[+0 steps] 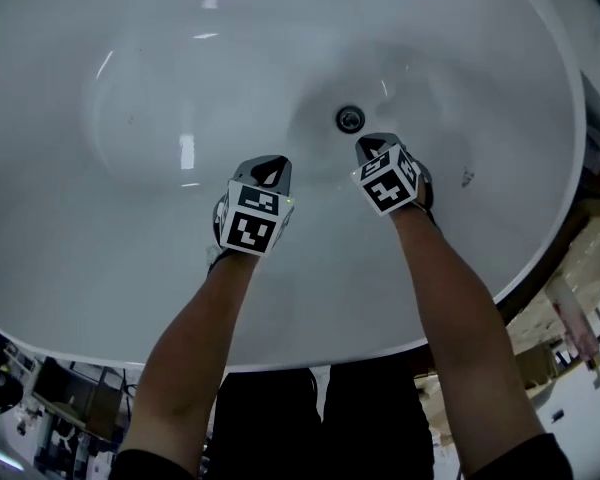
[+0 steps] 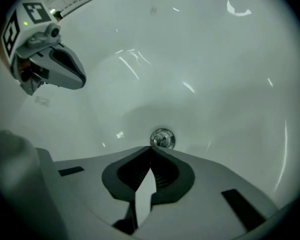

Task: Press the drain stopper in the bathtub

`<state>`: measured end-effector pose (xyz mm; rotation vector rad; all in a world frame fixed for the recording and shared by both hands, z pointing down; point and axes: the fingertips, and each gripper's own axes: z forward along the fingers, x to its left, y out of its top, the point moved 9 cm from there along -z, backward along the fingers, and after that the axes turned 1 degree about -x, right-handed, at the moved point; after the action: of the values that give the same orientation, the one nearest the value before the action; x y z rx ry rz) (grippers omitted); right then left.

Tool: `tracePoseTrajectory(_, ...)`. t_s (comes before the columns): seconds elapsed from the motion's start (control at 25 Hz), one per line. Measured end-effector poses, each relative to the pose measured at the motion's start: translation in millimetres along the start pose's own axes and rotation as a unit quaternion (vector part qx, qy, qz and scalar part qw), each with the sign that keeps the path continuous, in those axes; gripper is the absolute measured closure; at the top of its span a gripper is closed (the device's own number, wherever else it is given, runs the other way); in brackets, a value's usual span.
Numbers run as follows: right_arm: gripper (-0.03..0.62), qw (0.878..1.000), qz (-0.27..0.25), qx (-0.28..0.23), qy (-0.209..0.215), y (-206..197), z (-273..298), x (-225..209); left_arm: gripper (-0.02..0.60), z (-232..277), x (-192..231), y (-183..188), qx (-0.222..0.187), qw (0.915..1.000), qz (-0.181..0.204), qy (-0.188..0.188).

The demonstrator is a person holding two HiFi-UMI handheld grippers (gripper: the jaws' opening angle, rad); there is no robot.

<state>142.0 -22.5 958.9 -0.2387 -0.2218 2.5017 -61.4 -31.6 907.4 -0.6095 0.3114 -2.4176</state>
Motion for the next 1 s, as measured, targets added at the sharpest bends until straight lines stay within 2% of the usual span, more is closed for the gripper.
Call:
tracePoseTrajectory(0.16, 0.580, 1.000, 0.001, -0.017, 0.013, 1, -100, 6, 0.563, -68, -38, 30, -0.012, 0.9997, -0.021, 0.009)
tracePoseTrajectory(0.32, 0.580, 0.999, 0.041, -0.028, 0.018, 1, -198, 25, 0.562, -152, -80, 52, -0.021, 0.9986, -0.047, -0.005)
tracePoseTrajectory(0.4, 0.580, 0.999, 0.026, -0.027, 0.019, 7, -244, 37, 0.562, -196, -98, 70, -0.032, 0.9983, -0.046, -0.013)
tracePoseTrajectory(0.52, 0.580, 0.999, -0.012, -0.040, 0.032, 16, -314, 67, 0.562, -263, -120, 93, -0.054, 0.9974, -0.047, -0.002)
tracePoseTrajectory(0.6, 0.580, 0.996, 0.016, -0.075, 0.046, 17, -364, 91, 0.561, -306, -135, 99, -0.066, 0.9960, -0.059, 0.010)
tracePoseTrajectory(0.68, 0.580, 0.989, 0.054, -0.125, 0.059, 20, -415, 112, 0.561, -346, -149, 102, -0.083, 0.9930, -0.082, 0.020)
tracePoseTrajectory(0.76, 0.580, 0.981, 0.068, -0.166, 0.070, 22, -461, 129, 0.563, -384, -162, 106, -0.108, 0.9886, -0.101, 0.027)
tracePoseTrajectory(1.0, 0.580, 0.961, 0.077, -0.251, 0.082, 33, -565, 146, 0.561, -481, -202, 120, -0.174, 0.9808, -0.080, 0.036)
